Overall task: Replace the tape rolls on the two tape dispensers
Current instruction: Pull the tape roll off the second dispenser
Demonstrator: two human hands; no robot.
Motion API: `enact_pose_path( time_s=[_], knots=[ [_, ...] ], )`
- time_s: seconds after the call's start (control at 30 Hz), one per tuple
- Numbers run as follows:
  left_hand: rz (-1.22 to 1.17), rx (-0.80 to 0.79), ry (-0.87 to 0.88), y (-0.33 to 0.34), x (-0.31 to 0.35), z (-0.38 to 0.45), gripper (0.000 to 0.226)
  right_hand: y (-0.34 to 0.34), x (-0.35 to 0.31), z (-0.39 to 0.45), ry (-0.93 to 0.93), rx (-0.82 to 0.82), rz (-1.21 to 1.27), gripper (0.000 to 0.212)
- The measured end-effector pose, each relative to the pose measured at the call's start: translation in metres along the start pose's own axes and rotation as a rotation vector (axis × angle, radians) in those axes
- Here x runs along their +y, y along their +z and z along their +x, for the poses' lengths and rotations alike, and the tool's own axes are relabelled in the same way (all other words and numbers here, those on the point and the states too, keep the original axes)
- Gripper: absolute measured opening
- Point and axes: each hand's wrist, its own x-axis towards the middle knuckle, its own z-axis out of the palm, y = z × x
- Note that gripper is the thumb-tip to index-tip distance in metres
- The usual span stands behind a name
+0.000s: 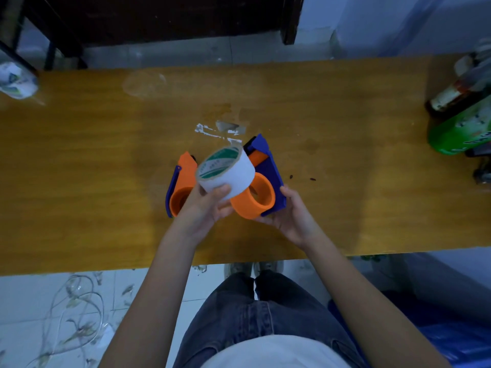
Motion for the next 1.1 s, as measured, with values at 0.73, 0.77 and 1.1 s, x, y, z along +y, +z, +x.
enact_pose_path(
  time_s=[0.73, 0.77, 1.1],
  knots=[
    [0.544, 0.1, 0.027, 0.005, -0.02, 0.011, 0.079, 0.008, 0.016, 0.031, 0.049, 0.568, -0.854, 0.023],
    [0.535, 0.092, 0.035, 0.005, -0.021, 0.009, 0.078, 0.007, 0.017, 0.031, 0.044, 0.569, -0.918, 0.02],
    [0.344, 0.195, 0.068, 0.001, -0.04, -0.008, 0.111, 0.006, 0.014, 0.008, -0.177, 0.539, -0.778, 0.033]
  ],
)
